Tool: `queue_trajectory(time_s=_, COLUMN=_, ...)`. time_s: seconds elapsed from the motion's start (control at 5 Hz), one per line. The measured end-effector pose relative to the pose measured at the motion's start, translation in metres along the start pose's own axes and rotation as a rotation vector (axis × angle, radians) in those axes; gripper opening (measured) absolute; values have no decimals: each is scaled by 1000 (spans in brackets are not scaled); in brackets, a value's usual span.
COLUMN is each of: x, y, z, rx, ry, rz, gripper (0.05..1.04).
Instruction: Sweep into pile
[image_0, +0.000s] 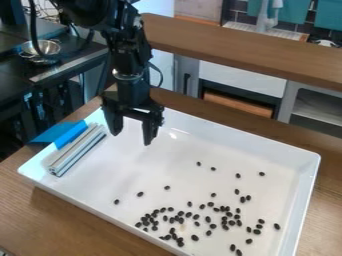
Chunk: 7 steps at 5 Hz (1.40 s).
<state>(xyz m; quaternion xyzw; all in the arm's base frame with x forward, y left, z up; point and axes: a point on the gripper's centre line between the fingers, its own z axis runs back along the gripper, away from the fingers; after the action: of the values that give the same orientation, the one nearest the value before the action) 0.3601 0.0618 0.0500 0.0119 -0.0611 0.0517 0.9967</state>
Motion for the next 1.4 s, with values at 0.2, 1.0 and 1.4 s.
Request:
queue_trajectory(time_s=0.2, x=-5, y=-1, z=-12, rx=-6, ry=35, rz=-1, gripper=1000)
queue_trajectory(time_s=1.0, x=-15, y=37, z=-22, rx=19, ry=22, rz=-29, gripper=1000)
queue_trajectory(time_s=1.4, x=-20, y=64, z=-22, rx=9, ry=18, rz=0, gripper=1000)
